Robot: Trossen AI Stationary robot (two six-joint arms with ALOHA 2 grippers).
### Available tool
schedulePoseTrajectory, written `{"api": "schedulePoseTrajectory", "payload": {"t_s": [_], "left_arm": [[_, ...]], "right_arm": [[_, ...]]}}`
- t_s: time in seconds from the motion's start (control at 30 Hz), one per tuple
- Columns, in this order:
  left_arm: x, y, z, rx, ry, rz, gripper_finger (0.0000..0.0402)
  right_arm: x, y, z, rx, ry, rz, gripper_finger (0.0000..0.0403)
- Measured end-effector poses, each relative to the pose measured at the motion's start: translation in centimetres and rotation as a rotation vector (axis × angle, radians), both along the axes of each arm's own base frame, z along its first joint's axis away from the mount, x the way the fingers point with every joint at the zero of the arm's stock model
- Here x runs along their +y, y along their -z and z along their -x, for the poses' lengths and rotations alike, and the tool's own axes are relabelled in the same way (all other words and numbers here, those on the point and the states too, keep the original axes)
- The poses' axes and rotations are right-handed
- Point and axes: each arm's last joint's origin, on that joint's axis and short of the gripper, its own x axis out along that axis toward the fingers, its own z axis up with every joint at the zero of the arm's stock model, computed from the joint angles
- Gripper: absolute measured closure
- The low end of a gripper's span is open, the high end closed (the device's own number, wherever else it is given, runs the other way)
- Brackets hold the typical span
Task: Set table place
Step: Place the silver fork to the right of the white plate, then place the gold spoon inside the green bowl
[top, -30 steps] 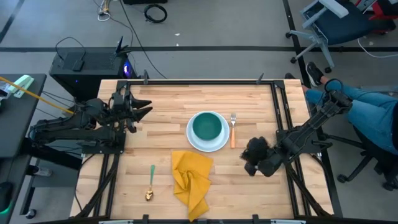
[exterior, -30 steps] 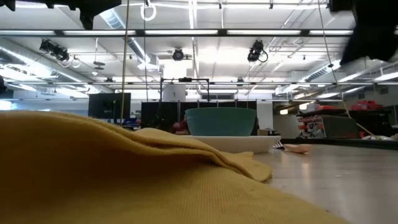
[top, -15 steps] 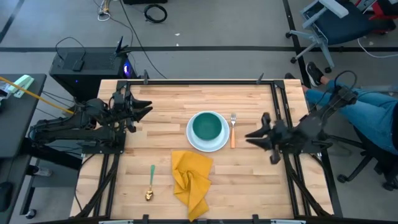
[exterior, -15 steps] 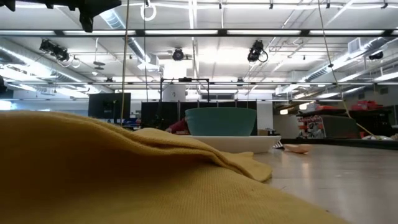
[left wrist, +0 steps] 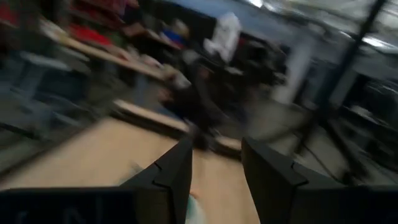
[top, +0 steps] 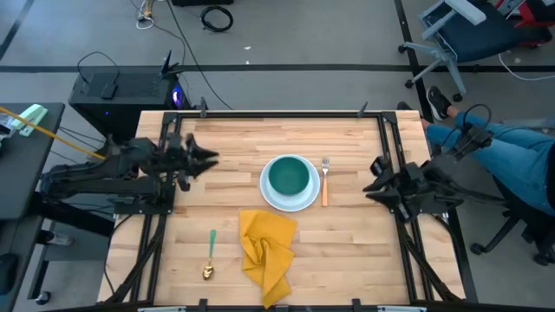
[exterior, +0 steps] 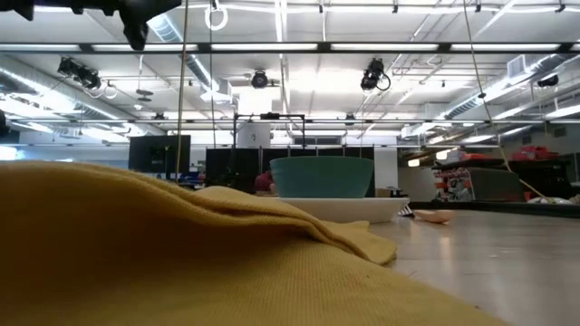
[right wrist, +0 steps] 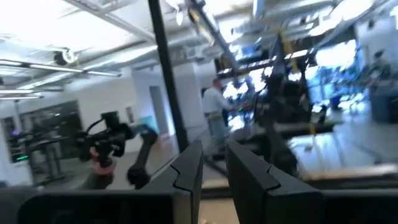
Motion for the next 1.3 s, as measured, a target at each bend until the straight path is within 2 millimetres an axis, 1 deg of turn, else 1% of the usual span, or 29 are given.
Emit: {"api": "schedulePoseTrajectory", "payload": {"t_s": [0.1,0.17,0.23,0.3,0.4,0.47,0.57,0.67,0.77,0.9,1.1,1.3], "left_arm": [[-0.3,0.8,-1.3,0.069,0.164,0.033,0.0262],[-0.6,1.5,-2.3,0.127,0.271,0.087,0.0267],[-1.0,2.3,-3.1,0.203,0.357,0.162,0.0270],[-1.5,3.4,-3.7,0.308,0.417,0.274,0.0273],[-2.5,5.3,-4.1,0.502,0.435,0.460,0.0276],[-3.1,6.5,-4.1,0.645,0.414,0.578,0.0276],[-4.1,8.3,-3.5,0.867,0.304,0.769,0.0277],[-5.0,9.5,-2.9,1.005,0.151,0.863,0.0279],[-5.9,10.1,-2.6,1.062,0.044,0.902,0.0280],[-7.7,10.7,-2.4,1.069,-0.065,0.943,0.0281],[-10.8,11.9,-1.7,1.132,-0.159,1.012,0.0285],[-13.0,13.0,-1.6,1.127,-0.207,1.040,0.0287]], "right_arm": [[0.5,1.7,-0.5,0.055,-0.031,-0.002,0.0325],[0.6,2.5,-0.8,0.072,-0.034,-0.006,0.0325],[0.7,2.6,-0.8,0.074,-0.035,-0.010,0.0325],[0.8,2.7,-0.9,0.081,-0.035,-0.007,0.0325],[0.8,2.8,-1.0,0.088,-0.034,0.000,0.0325],[0.8,2.8,-1.0,0.091,-0.034,0.000,0.0325],[0.9,2.8,-1.0,0.093,-0.037,-0.009,0.0325],[0.9,2.7,-1.0,0.097,-0.040,-0.022,0.0325],[0.9,2.8,-1.1,0.099,-0.041,-0.023,0.0325],[0.9,2.9,-1.1,0.118,-0.048,-0.051,0.0325],[0.9,3.5,-1.2,0.196,-0.060,-0.088,0.0325],[1.0,3.9,-1.2,0.248,-0.066,-0.121,0.0325]]}}
